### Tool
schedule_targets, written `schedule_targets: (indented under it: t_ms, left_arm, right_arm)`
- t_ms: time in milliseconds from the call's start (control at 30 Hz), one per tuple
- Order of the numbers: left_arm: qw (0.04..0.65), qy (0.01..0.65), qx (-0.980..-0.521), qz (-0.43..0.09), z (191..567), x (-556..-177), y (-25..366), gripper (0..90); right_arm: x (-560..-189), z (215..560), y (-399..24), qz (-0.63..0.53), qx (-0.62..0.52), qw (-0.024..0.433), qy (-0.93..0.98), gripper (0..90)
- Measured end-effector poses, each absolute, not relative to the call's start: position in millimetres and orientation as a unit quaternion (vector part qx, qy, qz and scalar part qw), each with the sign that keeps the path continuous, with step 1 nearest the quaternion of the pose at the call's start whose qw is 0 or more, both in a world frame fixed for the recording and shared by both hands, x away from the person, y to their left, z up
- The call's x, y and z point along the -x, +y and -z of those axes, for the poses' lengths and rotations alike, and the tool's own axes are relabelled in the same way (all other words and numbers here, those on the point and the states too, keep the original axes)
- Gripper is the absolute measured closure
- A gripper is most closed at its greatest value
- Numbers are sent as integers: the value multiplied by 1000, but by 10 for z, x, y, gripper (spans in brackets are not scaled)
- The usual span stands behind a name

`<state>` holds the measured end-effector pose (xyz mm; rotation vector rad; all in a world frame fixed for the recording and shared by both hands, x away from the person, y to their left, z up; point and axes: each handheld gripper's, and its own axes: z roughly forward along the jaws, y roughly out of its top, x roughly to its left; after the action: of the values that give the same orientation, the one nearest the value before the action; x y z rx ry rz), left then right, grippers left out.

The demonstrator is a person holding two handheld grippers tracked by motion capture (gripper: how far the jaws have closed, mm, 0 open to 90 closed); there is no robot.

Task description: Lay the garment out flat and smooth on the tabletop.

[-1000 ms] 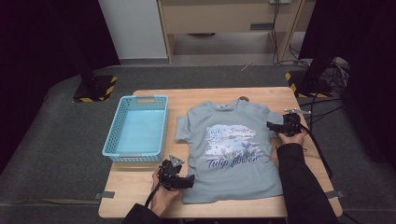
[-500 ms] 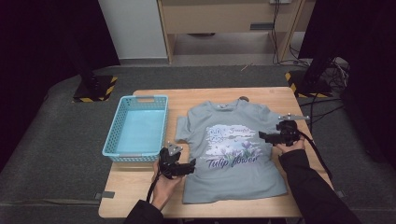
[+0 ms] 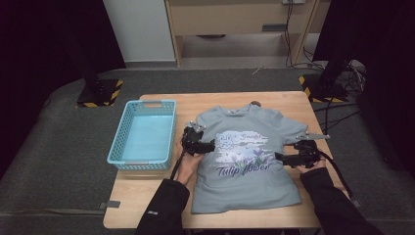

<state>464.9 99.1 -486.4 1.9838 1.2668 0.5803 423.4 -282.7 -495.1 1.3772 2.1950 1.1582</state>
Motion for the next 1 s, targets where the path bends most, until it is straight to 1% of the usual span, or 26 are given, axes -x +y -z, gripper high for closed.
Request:
schedule_targets:
  t_ms: [200,400,567,733,900,1000]
  left_arm:
    - [333,507,-766,-212,5050,-5027,911,226]
    - [310,527,-765,-203,5182,-5211,968,220]
    - [289,529,-772,-201,5272,-5252,1039,182]
    - [284,542,-763,-209,5276,-5231,1161,153]
    - [273,569,-745,-218,5252,-5164,1241,151]
    - [269,569,-748,-210,5218,-5120,1218,155]
  right_arm:
    - [-4273,5018,-2836,-391,-484,142,770,11]
    - [-4280,5047,-2839,-391,-483,136,772,8]
    - [-4294,5056,-2837,-386,-483,134,774,6]
    - [-4303,5052,-2846,-383,-483,136,775,5]
    - [-4321,5048,-2860,-381,-486,140,774,5]
    - [-4360,5055,-2849,-388,-489,138,769,6]
